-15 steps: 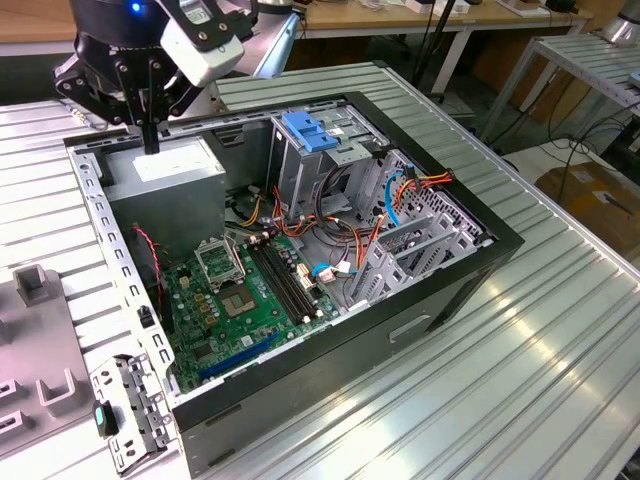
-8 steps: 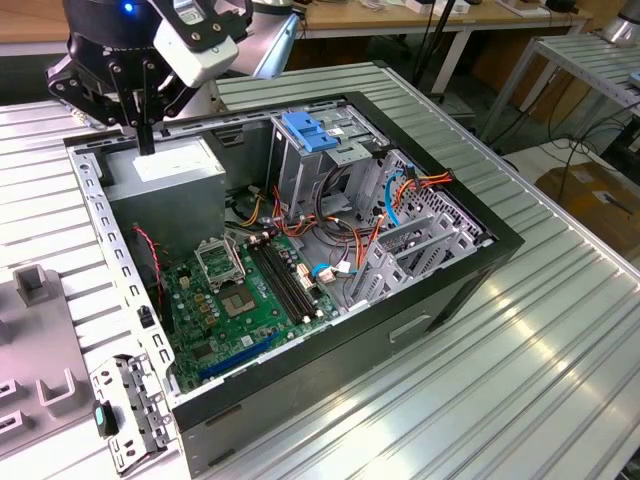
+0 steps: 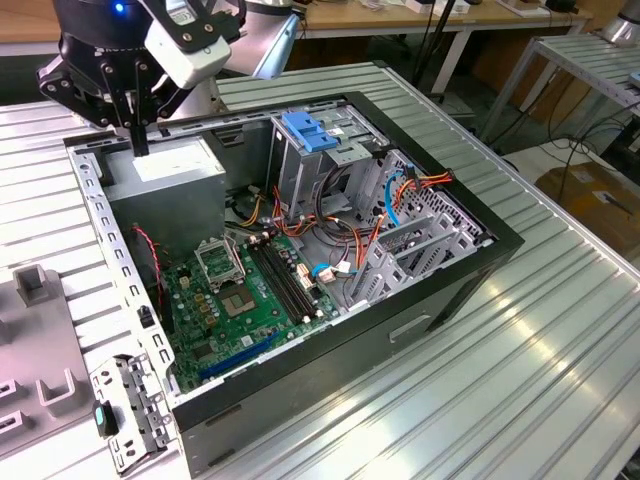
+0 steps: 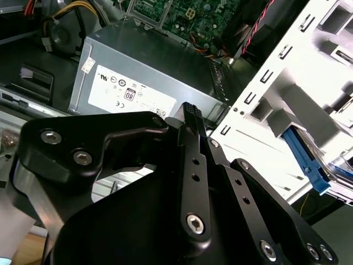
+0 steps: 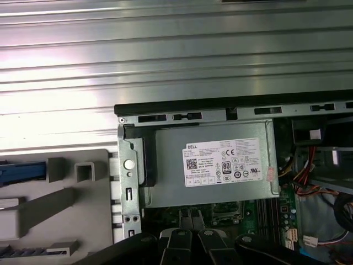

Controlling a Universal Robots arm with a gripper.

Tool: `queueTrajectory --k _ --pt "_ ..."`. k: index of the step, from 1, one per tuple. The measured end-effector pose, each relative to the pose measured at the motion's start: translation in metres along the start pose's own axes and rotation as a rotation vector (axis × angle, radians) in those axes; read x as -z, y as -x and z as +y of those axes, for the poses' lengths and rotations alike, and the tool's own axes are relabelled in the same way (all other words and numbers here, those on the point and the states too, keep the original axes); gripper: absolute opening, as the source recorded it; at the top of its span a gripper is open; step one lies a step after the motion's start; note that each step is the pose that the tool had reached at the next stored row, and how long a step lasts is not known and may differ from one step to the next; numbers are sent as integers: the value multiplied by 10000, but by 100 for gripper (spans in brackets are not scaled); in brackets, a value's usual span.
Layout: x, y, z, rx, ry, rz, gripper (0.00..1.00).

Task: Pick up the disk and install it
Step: 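Reach for the disk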

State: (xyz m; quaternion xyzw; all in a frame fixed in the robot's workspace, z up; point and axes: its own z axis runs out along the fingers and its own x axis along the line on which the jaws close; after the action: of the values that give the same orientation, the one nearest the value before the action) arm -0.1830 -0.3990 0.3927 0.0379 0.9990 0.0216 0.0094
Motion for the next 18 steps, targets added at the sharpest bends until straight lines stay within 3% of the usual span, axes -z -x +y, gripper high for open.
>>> queueTrajectory --k 7,18 --pt "1 -40 -3 0 0 2 11" --pt "3 -159 -12 0 0 2 11"
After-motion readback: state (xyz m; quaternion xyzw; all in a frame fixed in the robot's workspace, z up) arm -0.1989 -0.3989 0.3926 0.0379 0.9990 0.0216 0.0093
